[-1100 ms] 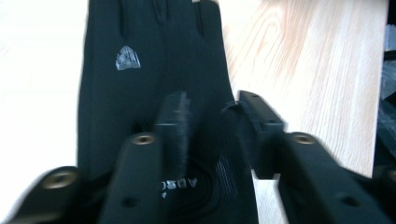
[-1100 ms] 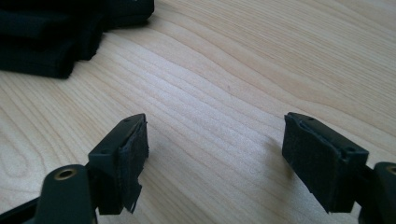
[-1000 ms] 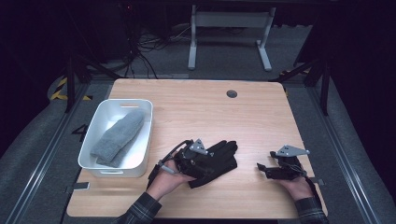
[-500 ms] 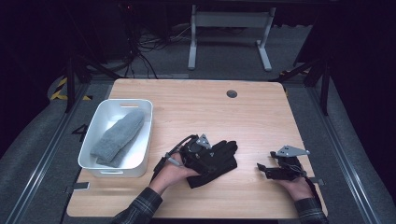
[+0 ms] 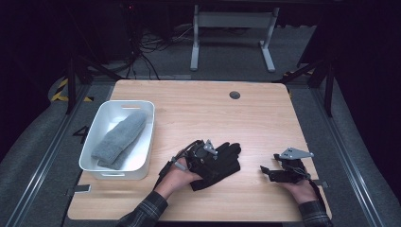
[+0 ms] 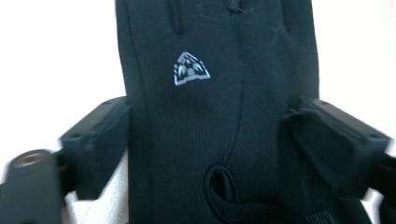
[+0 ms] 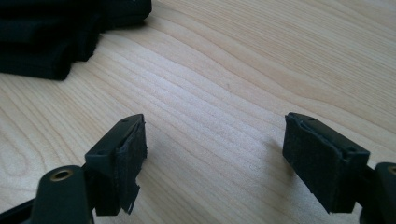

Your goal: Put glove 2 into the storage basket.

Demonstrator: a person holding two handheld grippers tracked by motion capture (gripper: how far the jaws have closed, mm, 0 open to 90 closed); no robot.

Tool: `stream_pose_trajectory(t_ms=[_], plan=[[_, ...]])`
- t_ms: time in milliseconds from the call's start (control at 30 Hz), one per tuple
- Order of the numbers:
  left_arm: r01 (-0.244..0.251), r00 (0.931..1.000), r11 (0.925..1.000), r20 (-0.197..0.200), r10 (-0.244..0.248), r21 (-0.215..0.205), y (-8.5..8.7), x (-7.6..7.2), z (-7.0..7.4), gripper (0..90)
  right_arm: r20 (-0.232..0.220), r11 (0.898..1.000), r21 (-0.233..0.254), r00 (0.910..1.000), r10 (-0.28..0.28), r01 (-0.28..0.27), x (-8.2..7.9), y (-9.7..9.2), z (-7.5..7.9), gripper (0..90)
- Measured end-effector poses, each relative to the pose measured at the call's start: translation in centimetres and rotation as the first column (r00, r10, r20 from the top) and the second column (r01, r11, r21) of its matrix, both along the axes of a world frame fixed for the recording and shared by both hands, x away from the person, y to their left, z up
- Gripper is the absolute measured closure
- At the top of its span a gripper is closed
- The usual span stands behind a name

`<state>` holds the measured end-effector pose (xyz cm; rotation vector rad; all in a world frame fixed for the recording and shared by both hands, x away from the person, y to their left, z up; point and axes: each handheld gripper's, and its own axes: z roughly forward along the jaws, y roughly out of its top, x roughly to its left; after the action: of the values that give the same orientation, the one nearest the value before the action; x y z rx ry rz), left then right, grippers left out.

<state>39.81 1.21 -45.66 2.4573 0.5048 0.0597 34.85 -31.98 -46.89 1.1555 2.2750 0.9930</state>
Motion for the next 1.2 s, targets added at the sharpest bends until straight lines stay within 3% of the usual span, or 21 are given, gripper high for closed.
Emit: stream_pose_trajectory(t_ms=[233, 267, 367, 433, 567, 800, 967, 1200], plan=[[0.032, 0.9995, 0.9995, -0.006, -0.032, -0.006, 0.1, -0.3, 0.1, 28.7, -0.001, 1.0, 0.0, 1.0, 0.001, -0.001, 0.0, 0.0, 0.0, 21.9], [0.04, 0.9992, 0.9992, -0.007, -0.04, -0.008, 0.1, -0.4, 0.2, 37.2, -0.001, 1.0, 0.002, 1.0, 0.002, -0.002, 0.0, 0.0, 0.0, 21.9], [0.067, 0.9975, 0.9976, -0.022, -0.067, -0.014, 0.1, -0.6, 0.4, 47.9, 0.0, 1.0, -0.002, 1.0, -0.003, 0.003, 0.0, 0.0, 0.0, 21.7], [0.07, 0.9969, 0.9974, -0.034, -0.071, -0.017, 0.1, -0.7, 0.4, 56.1, 0.0, 1.0, -0.001, 1.0, -0.004, 0.004, 0.0, 0.0, 0.0, 21.6], [0.062, 0.9936, 0.9975, -0.092, -0.065, -0.033, 0.2, -0.5, 0.5, 66.3, -0.001, 1.0, 0.0, 1.0, -0.006, 0.006, 0.0, 0.0, 0.0, 21.4], [0.031, 0.9905, 0.9977, -0.132, -0.039, -0.06, 0.7, -0.3, 1.0, 68.7, -0.005, 1.0, 0.001, 1.0, 0.004, -0.004, 0.1, 0.0, 0.0, 20.1], [0.011, 0.9863, 0.9956, -0.163, -0.026, -0.093, 1.3, -0.5, 2.3, 68.6, -0.004, 1.0, 0.0, 1.0, 0.004, -0.004, 0.1, 0.1, 0.0, 19.8], [-0.011, 0.9885, 0.9937, -0.151, -0.006, -0.111, 2.1, -0.8, 4.8, 68.4, -0.004, 1.0, -0.006, 1.0, 0.003, -0.003, 0.0, 0.1, 0.0, 19.2]])
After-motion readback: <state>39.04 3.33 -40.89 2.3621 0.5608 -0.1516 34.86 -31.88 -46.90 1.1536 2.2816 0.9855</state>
